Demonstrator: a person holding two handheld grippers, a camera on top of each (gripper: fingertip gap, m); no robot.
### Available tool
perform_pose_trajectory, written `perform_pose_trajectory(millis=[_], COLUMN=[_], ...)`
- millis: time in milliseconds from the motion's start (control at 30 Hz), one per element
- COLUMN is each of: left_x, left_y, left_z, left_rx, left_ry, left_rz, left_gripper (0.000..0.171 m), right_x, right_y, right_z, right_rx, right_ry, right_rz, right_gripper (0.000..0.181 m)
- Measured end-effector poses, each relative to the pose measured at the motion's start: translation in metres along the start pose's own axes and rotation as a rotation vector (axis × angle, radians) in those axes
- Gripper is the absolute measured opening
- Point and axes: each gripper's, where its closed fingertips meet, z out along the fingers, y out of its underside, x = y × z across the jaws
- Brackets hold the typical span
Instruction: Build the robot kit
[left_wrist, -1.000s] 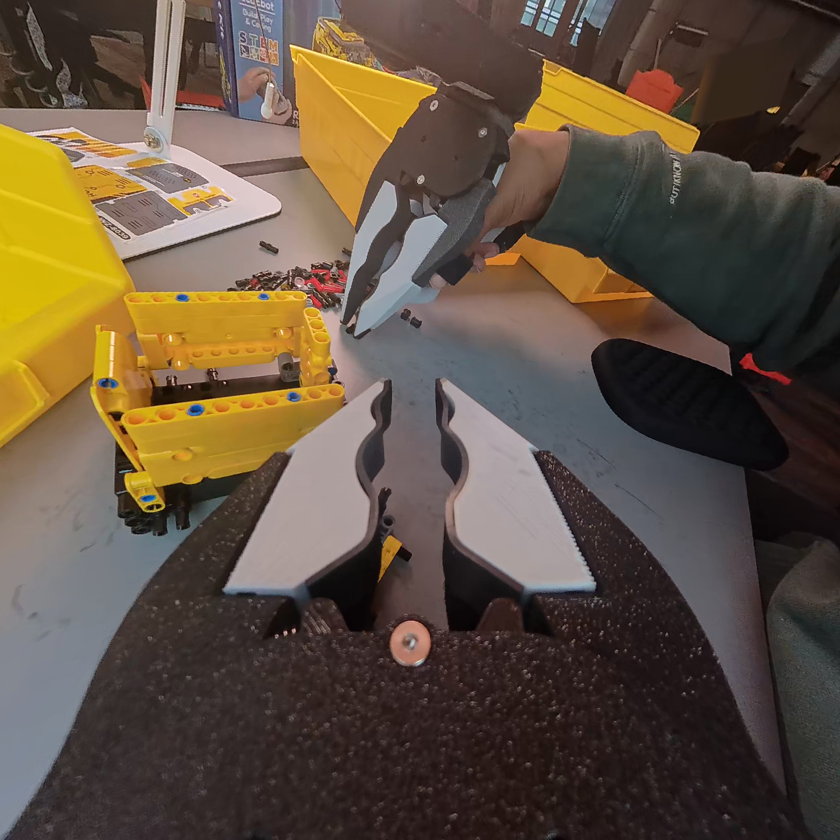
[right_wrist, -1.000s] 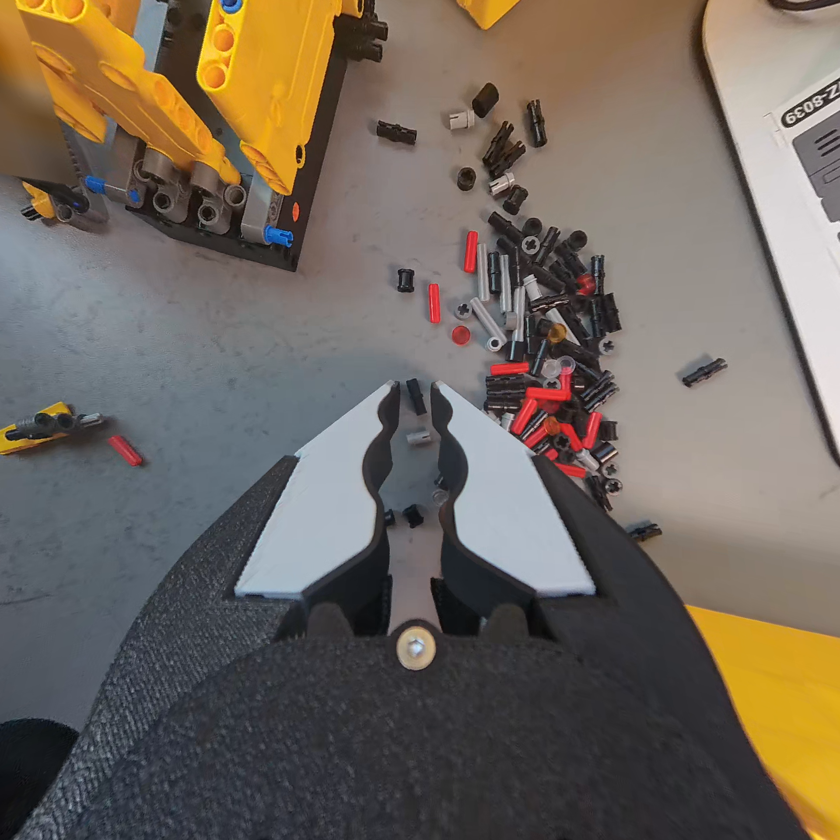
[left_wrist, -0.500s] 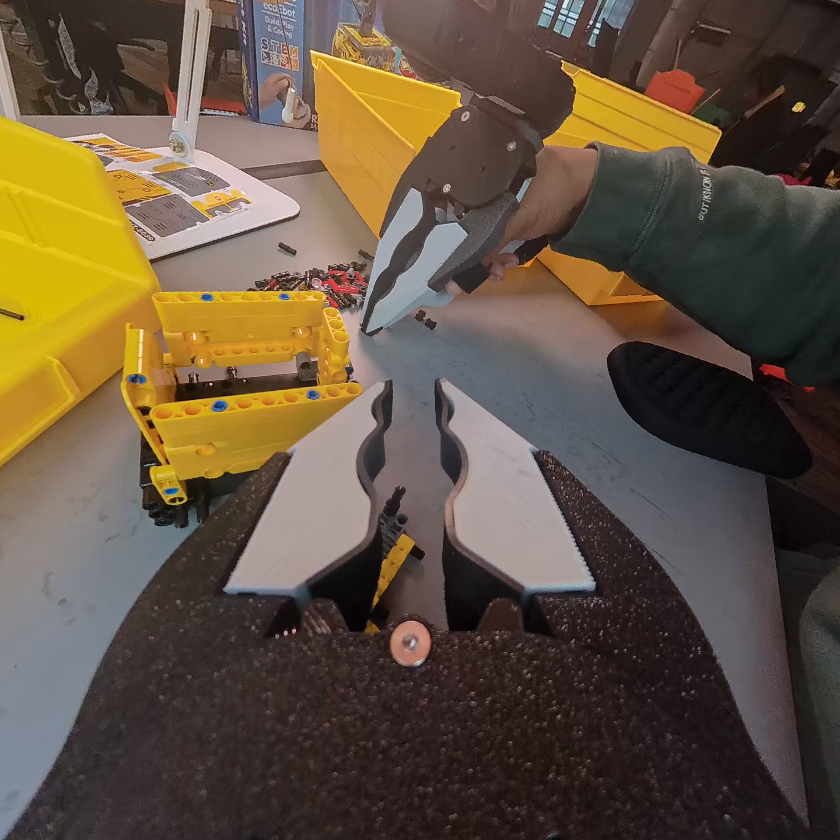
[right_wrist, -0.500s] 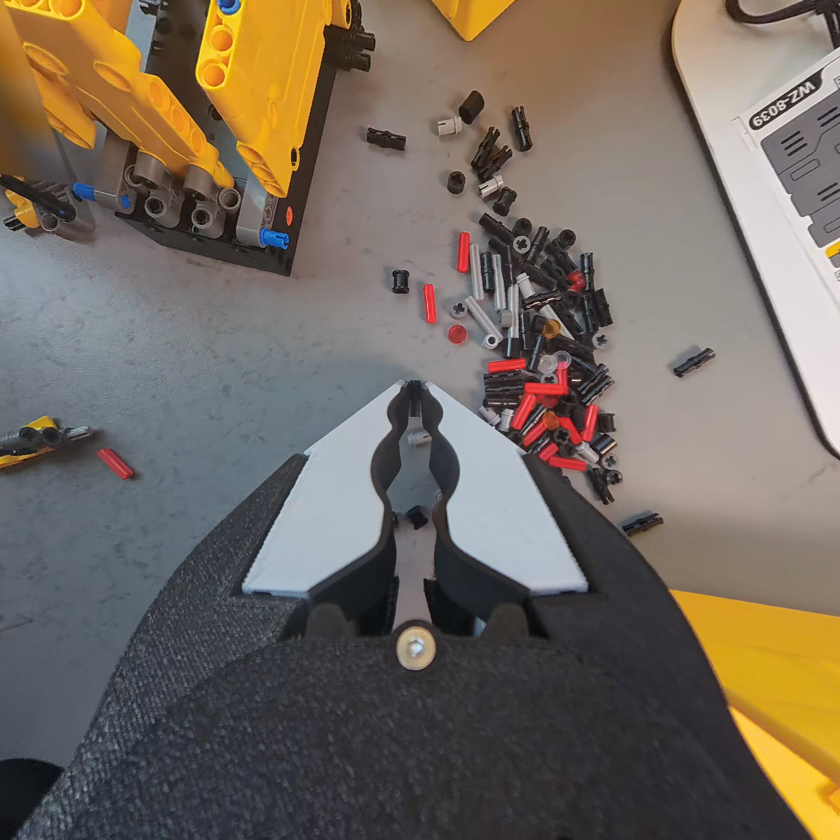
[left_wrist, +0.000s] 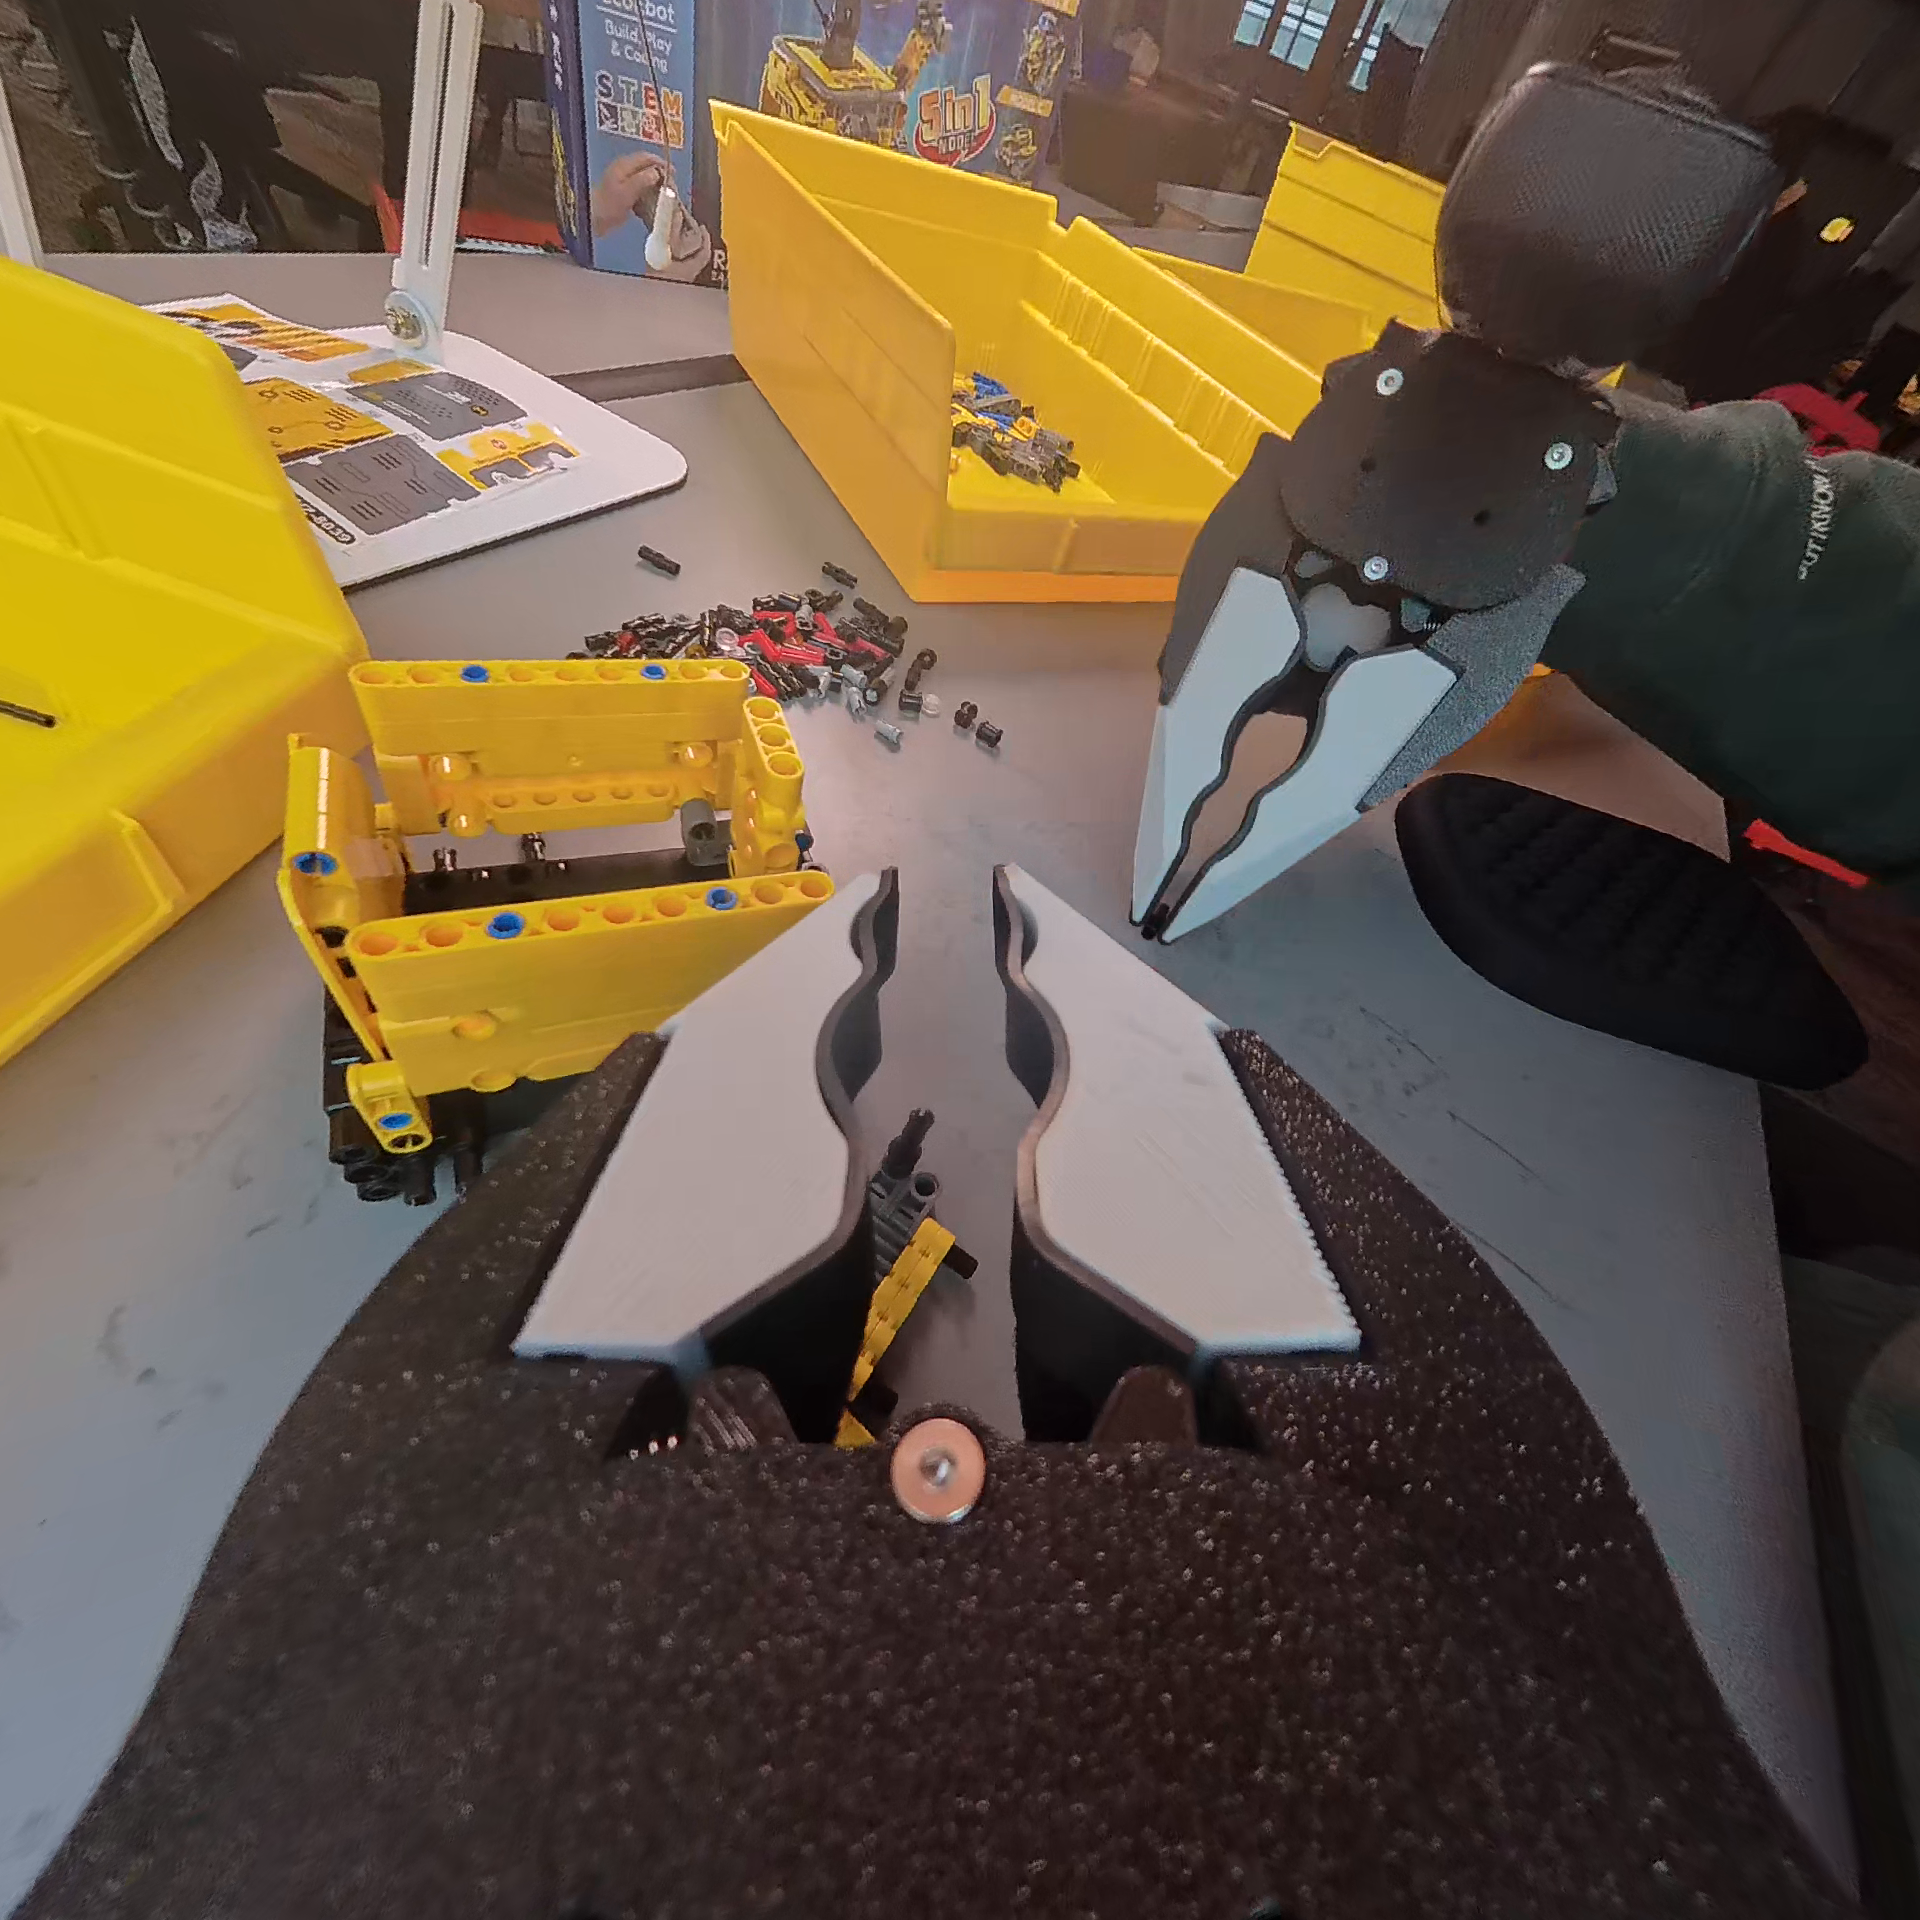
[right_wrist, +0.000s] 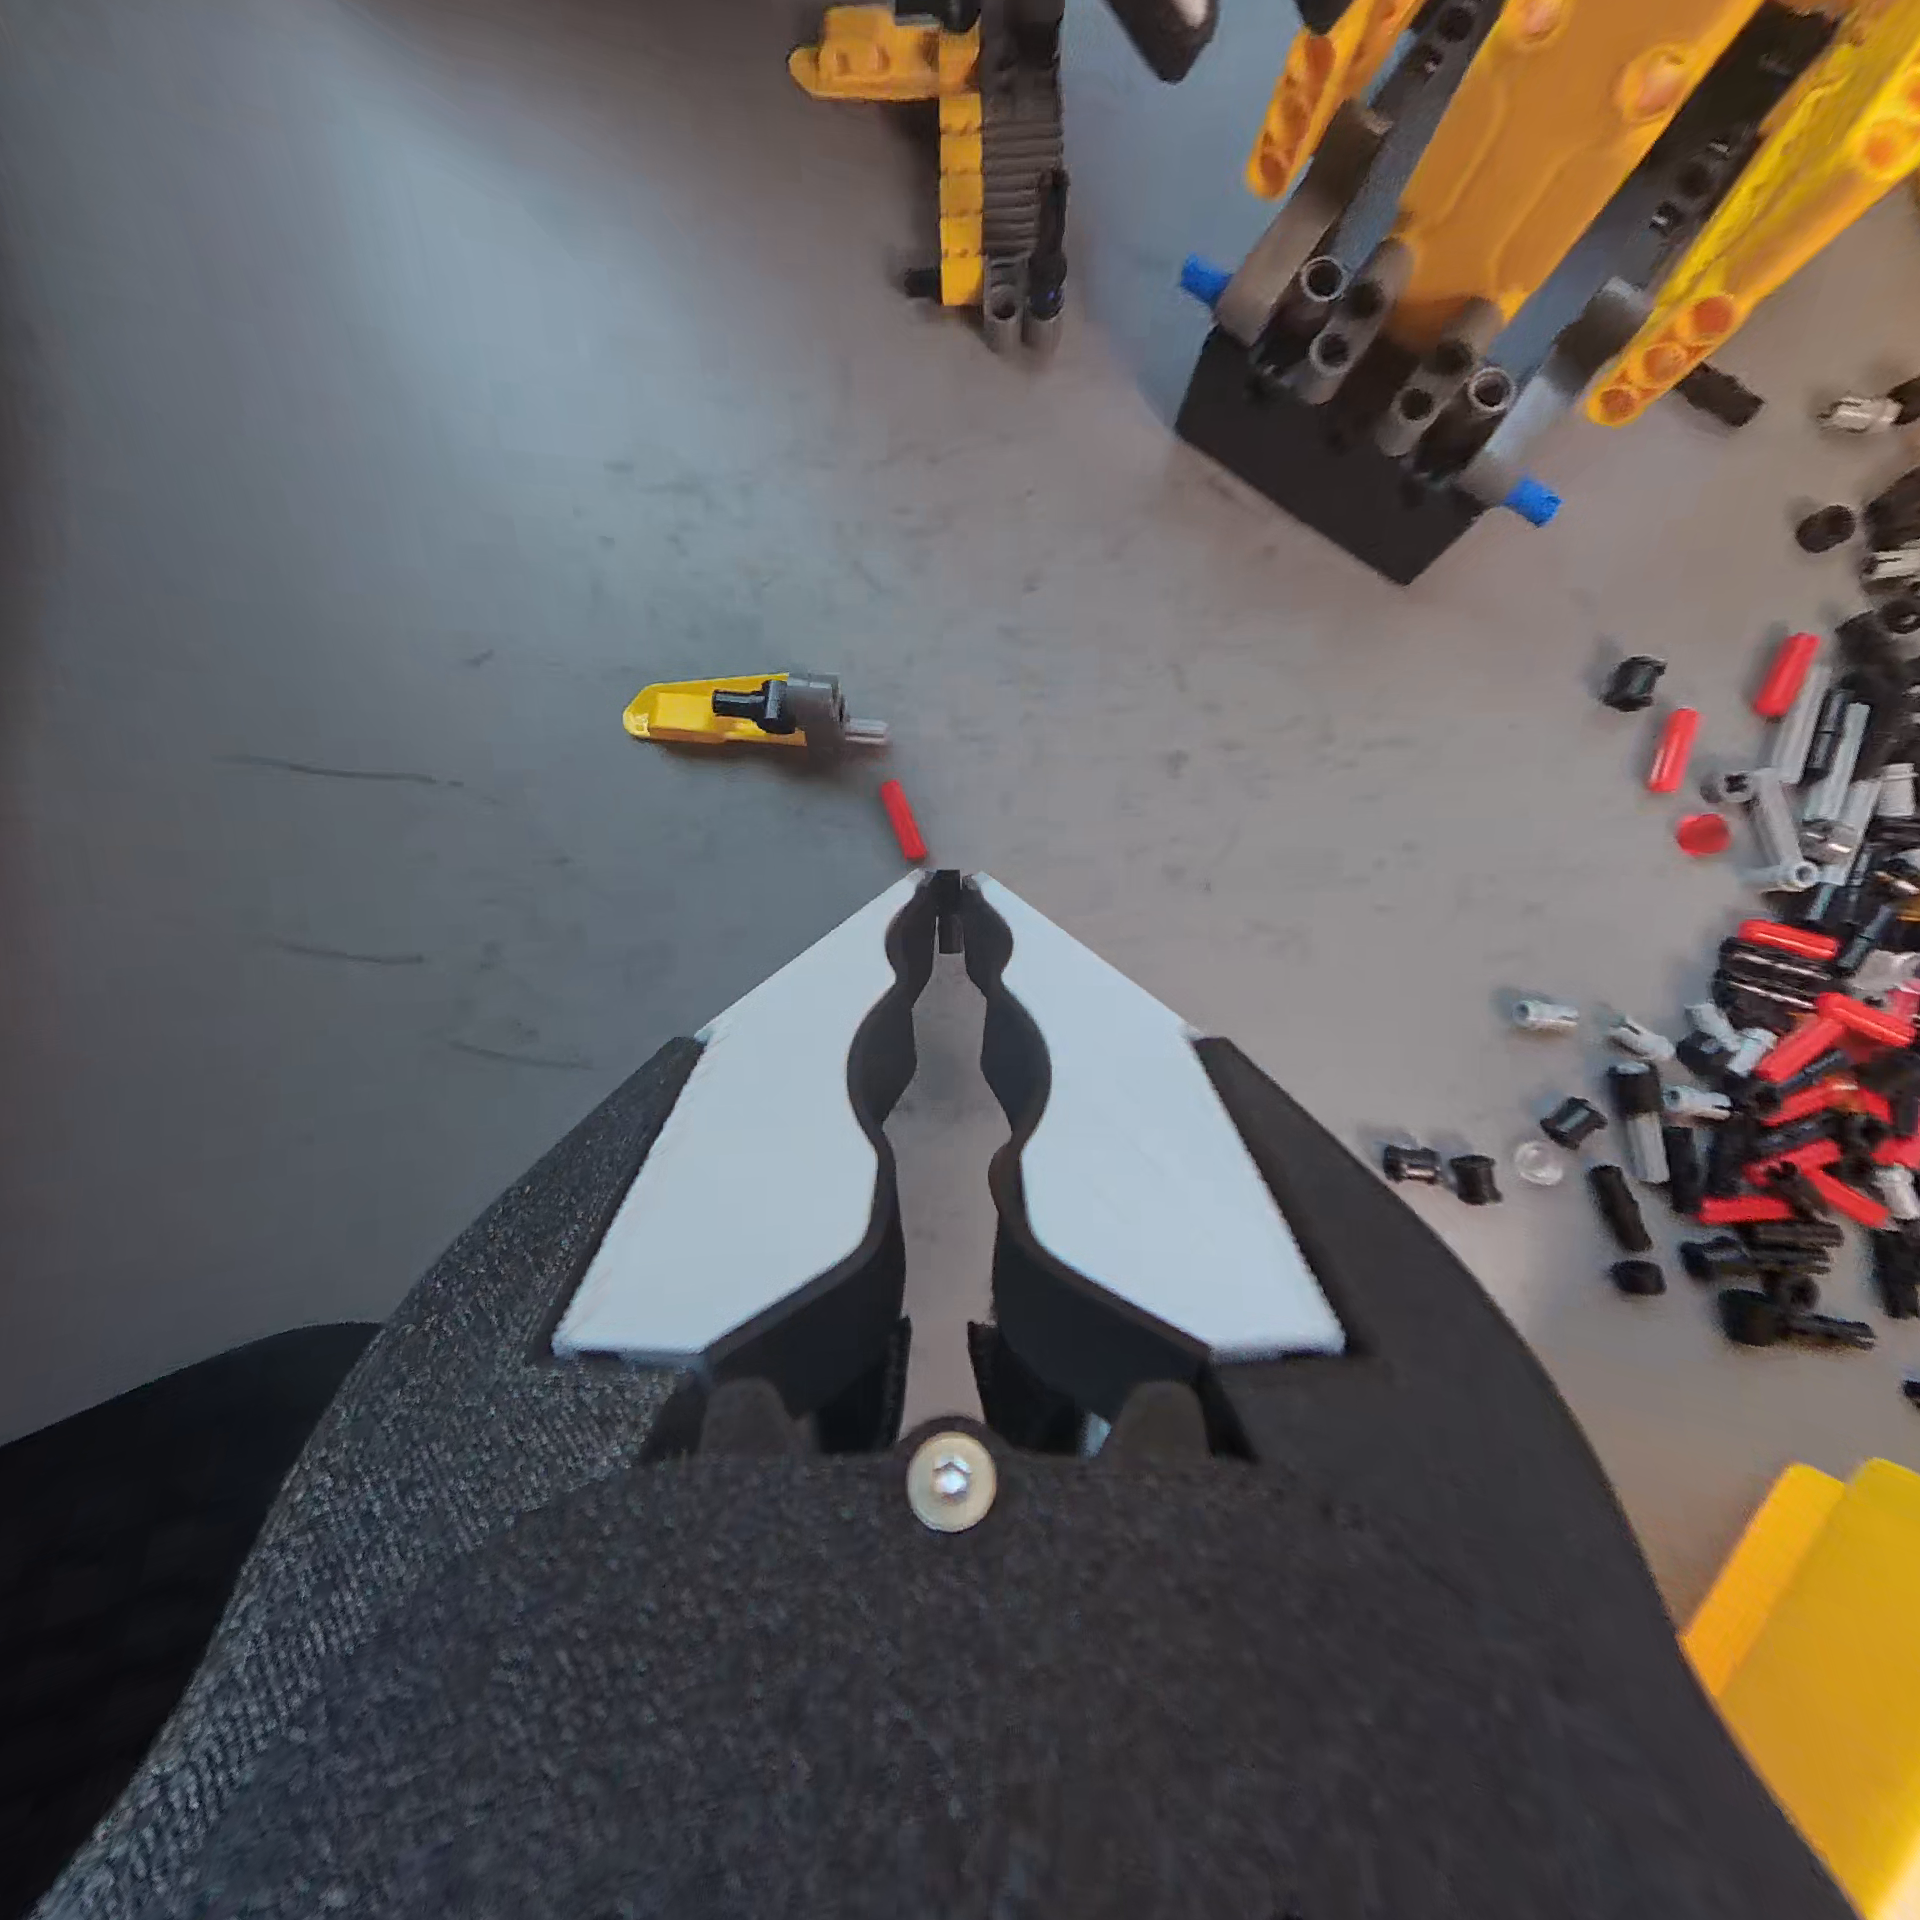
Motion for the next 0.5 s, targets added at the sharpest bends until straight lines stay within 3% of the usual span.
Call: perform_pose_trajectory(millis=[500], left_x=[-0.0014], left_y=[-0.0017], left_z=[-0.0016], left_rx=[0.012], left_ry=[-0.012], left_rz=[0.004], left_gripper=[0.017], right_x=[-0.0015], right_y=[0.0060], right_z=[0.0050], right_rx=[-0.008], right_ry=[0.032], right_rz=[-0.003], right_gripper=[0.004])
